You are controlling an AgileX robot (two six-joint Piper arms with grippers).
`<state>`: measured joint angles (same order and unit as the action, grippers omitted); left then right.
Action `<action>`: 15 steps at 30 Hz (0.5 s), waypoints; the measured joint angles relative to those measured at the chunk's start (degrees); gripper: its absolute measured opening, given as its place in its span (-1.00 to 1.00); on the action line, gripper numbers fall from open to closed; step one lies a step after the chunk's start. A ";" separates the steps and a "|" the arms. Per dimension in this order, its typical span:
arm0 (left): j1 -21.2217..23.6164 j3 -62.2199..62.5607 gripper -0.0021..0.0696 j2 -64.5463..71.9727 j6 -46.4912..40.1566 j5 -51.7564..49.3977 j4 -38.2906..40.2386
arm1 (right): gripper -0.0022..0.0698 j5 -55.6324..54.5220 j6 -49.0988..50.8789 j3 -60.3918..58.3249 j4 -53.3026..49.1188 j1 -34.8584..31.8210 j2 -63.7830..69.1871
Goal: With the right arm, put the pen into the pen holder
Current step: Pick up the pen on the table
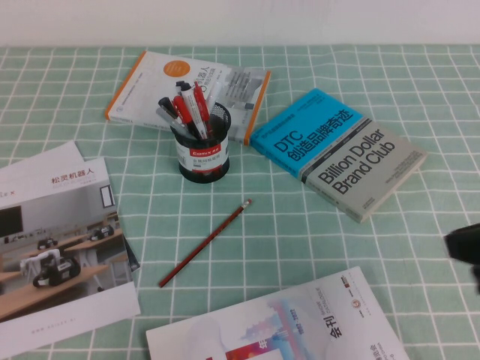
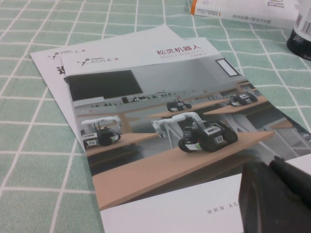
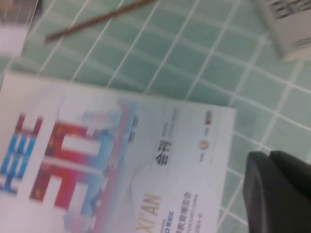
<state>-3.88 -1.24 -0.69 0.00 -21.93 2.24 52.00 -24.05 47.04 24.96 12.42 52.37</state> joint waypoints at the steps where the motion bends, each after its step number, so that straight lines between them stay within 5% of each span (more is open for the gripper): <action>1: 0.00 0.00 -0.96 0.00 0.00 0.00 0.00 | -1.00 0.14 -1.98 0.60 -0.12 2.00 2.29; 15: 0.00 0.00 -0.96 0.00 0.00 0.00 0.00 | -0.99 0.27 -28.84 25.01 -8.28 21.92 35.53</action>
<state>-3.88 -1.24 -0.69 0.00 -21.93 2.24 52.28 -52.89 72.05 16.68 34.34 87.90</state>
